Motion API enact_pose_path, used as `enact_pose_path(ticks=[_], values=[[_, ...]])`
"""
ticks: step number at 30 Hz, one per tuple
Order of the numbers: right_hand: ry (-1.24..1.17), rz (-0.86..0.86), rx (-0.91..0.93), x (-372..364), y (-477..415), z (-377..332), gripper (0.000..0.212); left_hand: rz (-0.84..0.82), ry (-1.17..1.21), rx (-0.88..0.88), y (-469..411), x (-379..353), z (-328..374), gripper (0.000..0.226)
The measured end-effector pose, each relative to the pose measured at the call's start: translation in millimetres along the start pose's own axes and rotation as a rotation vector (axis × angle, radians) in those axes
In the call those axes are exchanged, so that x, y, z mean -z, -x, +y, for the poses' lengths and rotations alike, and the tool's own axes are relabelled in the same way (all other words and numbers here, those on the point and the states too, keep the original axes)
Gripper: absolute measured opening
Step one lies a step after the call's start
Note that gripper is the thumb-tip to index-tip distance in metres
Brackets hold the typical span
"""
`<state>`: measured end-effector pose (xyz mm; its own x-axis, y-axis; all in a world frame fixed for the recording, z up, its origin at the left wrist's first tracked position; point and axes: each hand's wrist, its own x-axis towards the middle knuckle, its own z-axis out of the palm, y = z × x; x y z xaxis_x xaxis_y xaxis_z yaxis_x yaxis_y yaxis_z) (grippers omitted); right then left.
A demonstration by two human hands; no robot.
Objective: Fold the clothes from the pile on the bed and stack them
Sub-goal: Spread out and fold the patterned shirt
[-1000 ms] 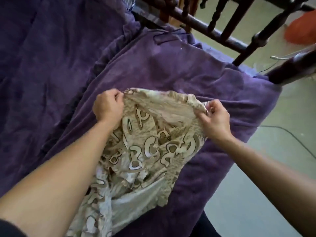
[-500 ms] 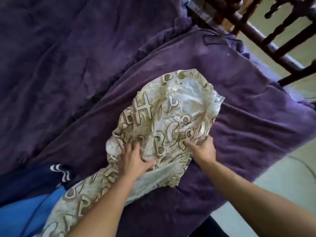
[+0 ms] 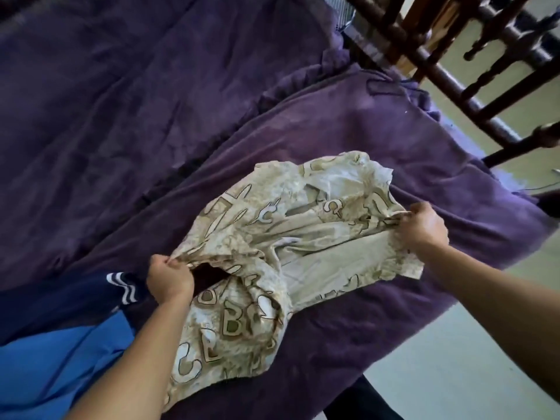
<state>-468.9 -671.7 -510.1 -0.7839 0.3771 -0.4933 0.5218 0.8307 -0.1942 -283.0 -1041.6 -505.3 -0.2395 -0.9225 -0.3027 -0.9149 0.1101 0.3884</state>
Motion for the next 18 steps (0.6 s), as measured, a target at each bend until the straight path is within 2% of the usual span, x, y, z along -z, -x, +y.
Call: enact_pose_path(ticks=[3,7,9,11,13,14,17,18], values=[[0.241,0.154,0.271,-8.2,15.7,-20.1,0.044,0.124,0.093,0.061,-10.5,28.3,-4.4,0.024],[0.22,0.24,0.758,-31.7,59.3,-70.3,0.051,0.135,0.153,0.082,-13.3,42.6,-20.5,0.023],[0.211,0.14,0.897,-48.4,86.4,-85.6,0.041,0.022,0.075,0.062,4.1,34.1,-32.4,0.03],[0.253,-0.109,0.935,-70.9,105.8,-84.1,0.031,-0.208,-0.026,0.012,34.0,15.5,-42.1,0.041],[0.456,-0.331,0.928,-96.0,116.1,-64.9,0.041,-0.44,-0.049,0.024,69.1,-9.2,-41.6,0.05],[0.555,-0.374,0.937,-106.7,118.8,-51.0,0.049,-0.507,-0.058,0.046,83.7,-21.8,-38.4,0.058],[0.725,-0.35,0.984,-124.8,123.9,-6.2,0.067,-0.567,-0.095,0.113,106.6,-52.9,-22.9,0.095],[0.736,-0.341,1.0,-128.1,123.9,5.7,0.065,-0.566,-0.092,0.127,106.8,-61.2,-18.8,0.092]])
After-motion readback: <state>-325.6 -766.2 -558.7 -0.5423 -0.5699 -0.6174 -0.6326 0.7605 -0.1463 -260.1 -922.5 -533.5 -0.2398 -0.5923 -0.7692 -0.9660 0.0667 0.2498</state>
